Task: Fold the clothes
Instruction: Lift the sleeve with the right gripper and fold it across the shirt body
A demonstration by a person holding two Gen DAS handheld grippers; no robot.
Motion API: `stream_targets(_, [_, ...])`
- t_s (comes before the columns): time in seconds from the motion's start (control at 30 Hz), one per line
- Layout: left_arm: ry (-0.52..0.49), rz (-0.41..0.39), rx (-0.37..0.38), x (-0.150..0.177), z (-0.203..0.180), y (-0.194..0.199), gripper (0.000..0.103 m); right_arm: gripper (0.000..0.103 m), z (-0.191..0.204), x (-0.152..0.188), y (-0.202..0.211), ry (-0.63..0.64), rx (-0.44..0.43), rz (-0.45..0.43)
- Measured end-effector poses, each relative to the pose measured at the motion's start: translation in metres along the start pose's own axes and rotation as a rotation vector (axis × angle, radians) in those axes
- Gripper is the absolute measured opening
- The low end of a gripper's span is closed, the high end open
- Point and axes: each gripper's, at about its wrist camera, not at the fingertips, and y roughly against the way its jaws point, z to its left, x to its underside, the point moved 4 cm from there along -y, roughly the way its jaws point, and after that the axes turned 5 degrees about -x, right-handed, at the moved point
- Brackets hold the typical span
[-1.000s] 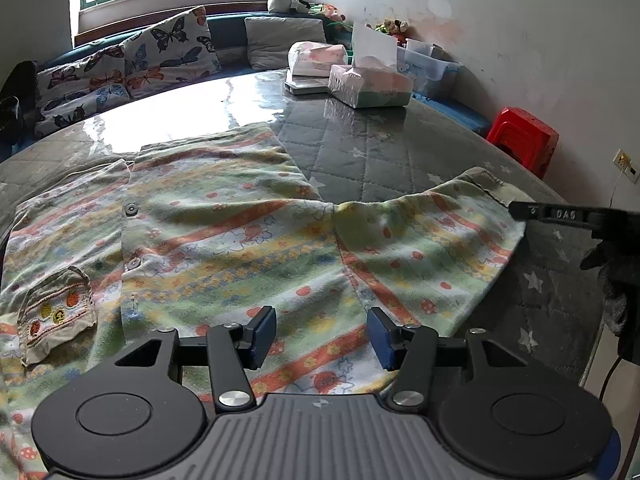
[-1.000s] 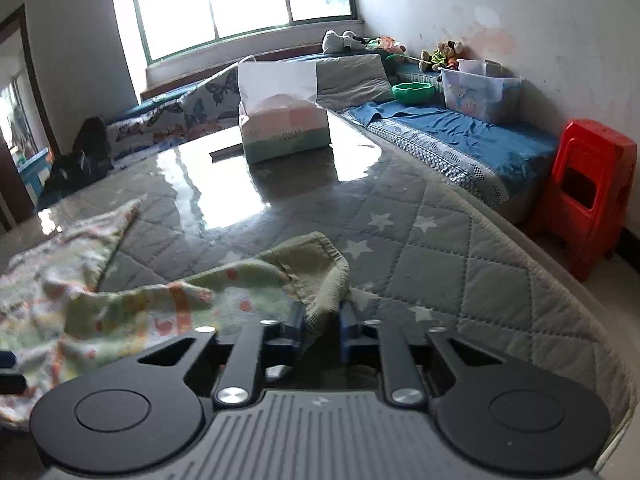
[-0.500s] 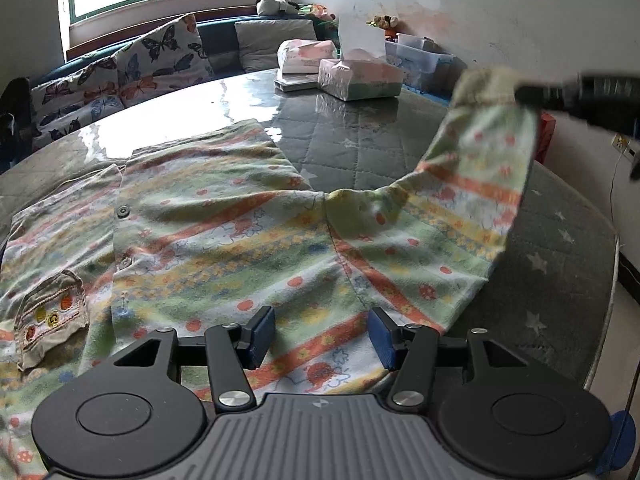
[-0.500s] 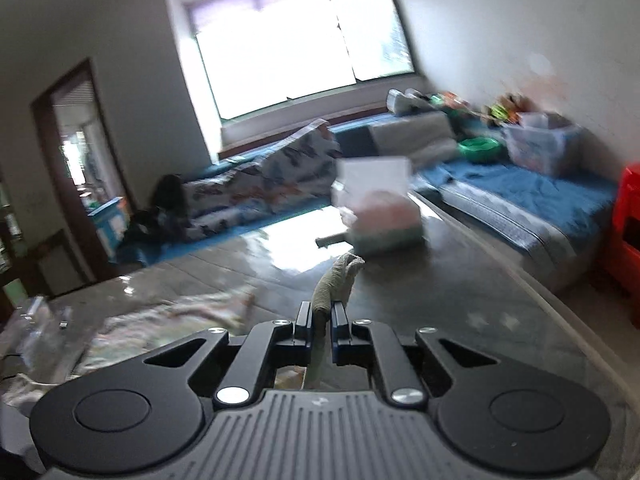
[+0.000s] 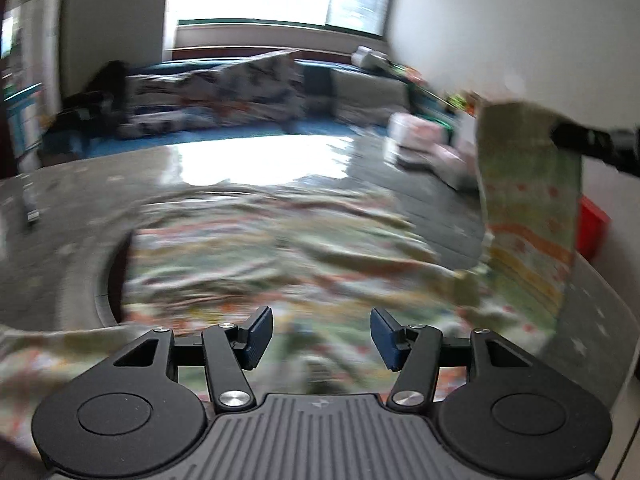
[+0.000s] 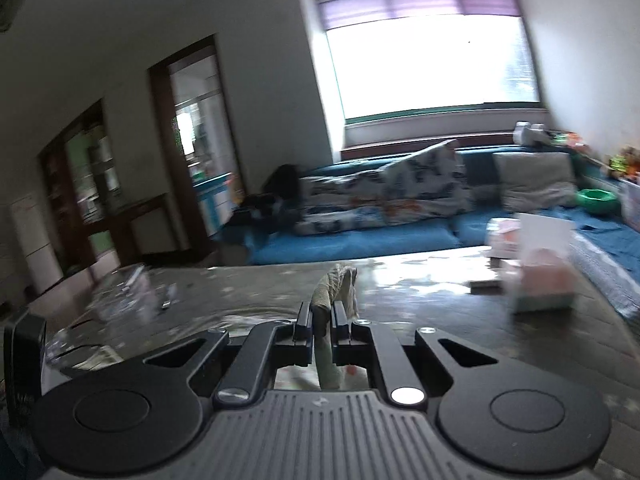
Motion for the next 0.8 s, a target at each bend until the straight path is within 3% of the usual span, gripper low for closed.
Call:
stream_targets(0.33, [0.168,-0.020,-0.121,0.010,0.077,0.018,0.059,0.007,0.082,0.024,-0.067,0.119,-0.180,0.165])
stream_targets(0.63, [0.206,-0.011,-0.140,0.016,0.093,0.023,0.059,0.008,0.126,0.072,-0.105,0.215,-0.290,0.346])
stream_targets(0.7, [0.207,-0.011,-0.141,0.016,0.093,0.023,0.059,0.017,0.129,0.077,-0.103,0.225,-0.311,0.363])
stream_targets(0.8, [0.202,-0.009,-0.139,0.015,0.091,0.022,0.059,0.018,0.130,0.078,-0.096,0.231,-0.329,0.363])
